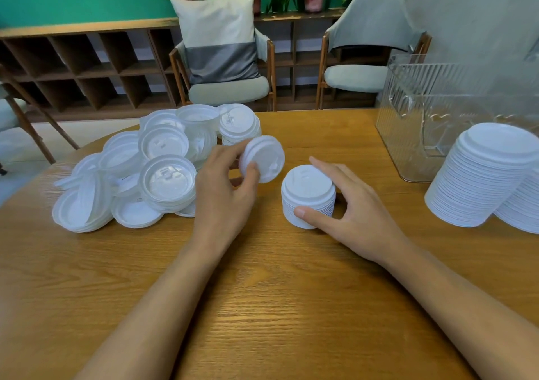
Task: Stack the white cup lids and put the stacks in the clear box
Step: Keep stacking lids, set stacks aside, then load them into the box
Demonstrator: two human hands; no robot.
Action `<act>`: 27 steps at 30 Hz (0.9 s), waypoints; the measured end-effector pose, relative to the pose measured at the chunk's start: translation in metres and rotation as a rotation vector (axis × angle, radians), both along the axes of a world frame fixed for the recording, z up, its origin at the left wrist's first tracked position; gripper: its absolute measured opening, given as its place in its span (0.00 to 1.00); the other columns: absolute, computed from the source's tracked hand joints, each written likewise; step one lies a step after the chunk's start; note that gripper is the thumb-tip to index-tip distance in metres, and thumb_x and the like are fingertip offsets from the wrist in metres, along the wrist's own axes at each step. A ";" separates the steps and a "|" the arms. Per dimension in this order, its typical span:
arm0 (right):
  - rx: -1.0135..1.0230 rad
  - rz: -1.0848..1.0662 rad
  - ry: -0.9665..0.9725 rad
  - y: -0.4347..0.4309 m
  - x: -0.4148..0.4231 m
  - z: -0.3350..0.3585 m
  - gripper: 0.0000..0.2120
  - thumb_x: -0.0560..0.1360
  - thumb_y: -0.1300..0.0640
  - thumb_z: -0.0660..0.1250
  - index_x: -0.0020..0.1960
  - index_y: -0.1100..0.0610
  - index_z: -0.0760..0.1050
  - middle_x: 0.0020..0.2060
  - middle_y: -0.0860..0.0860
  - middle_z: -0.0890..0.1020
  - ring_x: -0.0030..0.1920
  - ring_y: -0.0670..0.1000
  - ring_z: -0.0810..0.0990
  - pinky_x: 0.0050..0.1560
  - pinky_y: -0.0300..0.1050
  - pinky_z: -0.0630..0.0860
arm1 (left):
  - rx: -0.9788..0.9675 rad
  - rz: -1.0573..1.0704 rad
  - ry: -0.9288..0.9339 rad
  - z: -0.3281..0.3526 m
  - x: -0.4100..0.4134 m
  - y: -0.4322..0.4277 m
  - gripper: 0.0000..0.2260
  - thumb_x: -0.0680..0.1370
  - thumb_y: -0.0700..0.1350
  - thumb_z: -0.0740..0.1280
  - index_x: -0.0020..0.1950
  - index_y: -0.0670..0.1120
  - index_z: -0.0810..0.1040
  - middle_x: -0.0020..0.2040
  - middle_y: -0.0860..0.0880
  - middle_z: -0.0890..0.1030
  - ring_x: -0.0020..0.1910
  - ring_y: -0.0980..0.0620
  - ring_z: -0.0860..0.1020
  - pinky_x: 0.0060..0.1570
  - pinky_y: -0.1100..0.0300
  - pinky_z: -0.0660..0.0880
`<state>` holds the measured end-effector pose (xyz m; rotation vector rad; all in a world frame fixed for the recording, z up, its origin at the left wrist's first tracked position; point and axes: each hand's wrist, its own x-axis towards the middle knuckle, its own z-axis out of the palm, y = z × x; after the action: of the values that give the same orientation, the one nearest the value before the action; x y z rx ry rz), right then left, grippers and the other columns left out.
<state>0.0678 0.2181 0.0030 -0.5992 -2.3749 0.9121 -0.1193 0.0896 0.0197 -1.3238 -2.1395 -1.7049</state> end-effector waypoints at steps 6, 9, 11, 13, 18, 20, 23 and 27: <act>0.007 0.015 0.015 -0.001 0.000 0.002 0.43 0.71 0.38 0.77 0.81 0.39 0.61 0.66 0.30 0.71 0.67 0.27 0.66 0.60 0.18 0.60 | 0.073 -0.085 -0.344 -0.001 -0.008 0.000 0.18 0.85 0.46 0.64 0.75 0.52 0.77 0.62 0.55 0.83 0.62 0.57 0.81 0.61 0.50 0.80; -0.012 0.069 0.011 -0.005 -0.001 0.004 0.45 0.71 0.40 0.78 0.81 0.34 0.57 0.69 0.26 0.68 0.69 0.25 0.64 0.64 0.22 0.62 | 0.047 -0.170 -0.338 -0.002 -0.005 0.000 0.16 0.85 0.42 0.64 0.73 0.51 0.79 0.56 0.50 0.84 0.57 0.54 0.82 0.58 0.54 0.80; -0.028 0.109 0.017 -0.007 -0.001 0.004 0.47 0.71 0.41 0.79 0.81 0.33 0.55 0.72 0.29 0.69 0.72 0.31 0.66 0.69 0.32 0.67 | 0.012 -0.218 -0.304 -0.003 -0.002 0.001 0.13 0.85 0.43 0.65 0.69 0.49 0.80 0.52 0.53 0.85 0.54 0.56 0.82 0.57 0.58 0.78; -0.033 0.146 0.028 -0.008 -0.001 0.003 0.47 0.72 0.43 0.79 0.82 0.34 0.54 0.73 0.30 0.69 0.73 0.34 0.68 0.71 0.35 0.68 | -0.033 -0.244 -0.285 -0.003 0.001 0.002 0.10 0.85 0.42 0.65 0.64 0.49 0.82 0.50 0.54 0.87 0.52 0.57 0.83 0.53 0.58 0.77; 0.027 0.200 0.040 -0.009 -0.001 0.001 0.40 0.74 0.44 0.78 0.80 0.39 0.63 0.71 0.36 0.73 0.72 0.38 0.70 0.68 0.29 0.65 | -0.127 -0.300 -0.215 -0.007 0.009 0.002 0.12 0.88 0.48 0.61 0.56 0.51 0.85 0.48 0.53 0.86 0.50 0.51 0.83 0.49 0.47 0.76; 0.040 0.197 0.047 -0.008 -0.001 0.001 0.37 0.74 0.44 0.78 0.78 0.39 0.66 0.69 0.38 0.75 0.71 0.40 0.72 0.68 0.33 0.67 | -0.165 -0.336 -0.216 -0.007 0.012 0.003 0.16 0.87 0.57 0.59 0.56 0.54 0.86 0.50 0.51 0.85 0.52 0.48 0.82 0.52 0.46 0.76; 0.038 0.172 0.068 -0.008 -0.001 0.001 0.36 0.73 0.43 0.78 0.78 0.42 0.68 0.67 0.40 0.77 0.69 0.41 0.74 0.67 0.35 0.69 | -0.235 -0.321 -0.103 -0.007 0.016 0.001 0.19 0.76 0.67 0.66 0.59 0.57 0.85 0.55 0.54 0.78 0.57 0.56 0.77 0.54 0.67 0.70; 0.027 0.162 0.065 -0.007 0.000 0.000 0.38 0.73 0.43 0.78 0.79 0.41 0.66 0.68 0.38 0.75 0.70 0.39 0.73 0.67 0.34 0.70 | -0.253 -0.294 -0.039 -0.004 0.013 -0.002 0.29 0.68 0.67 0.76 0.68 0.62 0.80 0.56 0.57 0.78 0.56 0.56 0.77 0.51 0.71 0.69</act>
<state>0.0674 0.2109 0.0032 -0.3655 -2.3994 0.9512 -0.1058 0.0881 0.0156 -1.7627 -2.3433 -1.6023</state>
